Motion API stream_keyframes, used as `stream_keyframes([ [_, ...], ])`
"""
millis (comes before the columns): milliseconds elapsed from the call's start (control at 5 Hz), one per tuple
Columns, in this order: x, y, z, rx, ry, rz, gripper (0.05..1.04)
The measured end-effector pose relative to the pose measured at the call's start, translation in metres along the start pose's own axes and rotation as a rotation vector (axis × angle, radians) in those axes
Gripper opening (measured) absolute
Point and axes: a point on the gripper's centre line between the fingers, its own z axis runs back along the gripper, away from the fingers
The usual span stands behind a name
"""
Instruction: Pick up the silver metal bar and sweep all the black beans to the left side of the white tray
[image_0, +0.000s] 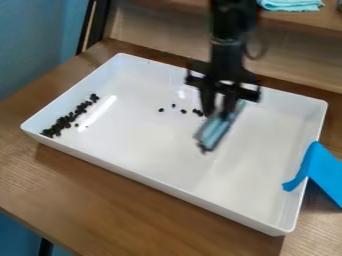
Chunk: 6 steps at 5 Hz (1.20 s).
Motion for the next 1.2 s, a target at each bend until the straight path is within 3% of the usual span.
stream_keyframes([
  [400, 0.021, -0.089, -0.024, 0.04, 0.001, 0.049, 0.338],
  [800, 0.04, -0.087, -0.043, 0.079, -0.012, 0.095, 0.338],
  [1200, 0.059, -0.042, -0.043, 0.092, -0.016, 0.138, 0.338],
])
